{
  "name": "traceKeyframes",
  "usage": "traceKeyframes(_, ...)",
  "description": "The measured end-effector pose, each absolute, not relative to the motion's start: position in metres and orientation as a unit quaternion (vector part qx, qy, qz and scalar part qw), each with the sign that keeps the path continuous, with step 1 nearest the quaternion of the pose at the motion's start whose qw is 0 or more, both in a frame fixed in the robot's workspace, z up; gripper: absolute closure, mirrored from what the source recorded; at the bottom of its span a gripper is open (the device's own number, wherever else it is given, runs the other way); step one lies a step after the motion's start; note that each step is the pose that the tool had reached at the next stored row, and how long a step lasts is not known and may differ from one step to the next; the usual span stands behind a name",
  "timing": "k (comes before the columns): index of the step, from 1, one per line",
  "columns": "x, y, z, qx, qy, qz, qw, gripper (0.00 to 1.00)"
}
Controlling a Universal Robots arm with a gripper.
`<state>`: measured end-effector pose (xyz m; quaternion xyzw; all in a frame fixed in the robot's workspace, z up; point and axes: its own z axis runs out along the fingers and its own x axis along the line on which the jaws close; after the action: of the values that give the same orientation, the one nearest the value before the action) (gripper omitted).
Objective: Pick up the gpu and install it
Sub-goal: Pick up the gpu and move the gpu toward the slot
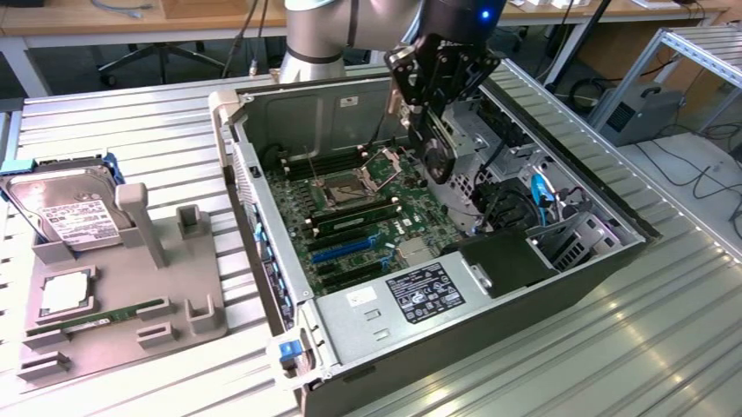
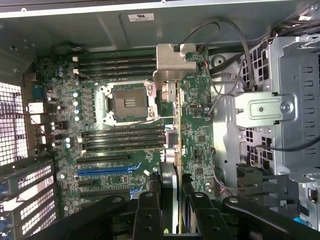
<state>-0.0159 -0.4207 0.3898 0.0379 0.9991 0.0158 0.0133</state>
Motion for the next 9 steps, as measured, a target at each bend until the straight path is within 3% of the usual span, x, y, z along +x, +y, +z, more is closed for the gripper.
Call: traceKeyframes(9,-0.0161,-0.4207,0.3856,0.038,0.999,0.016,0.013,0.73)
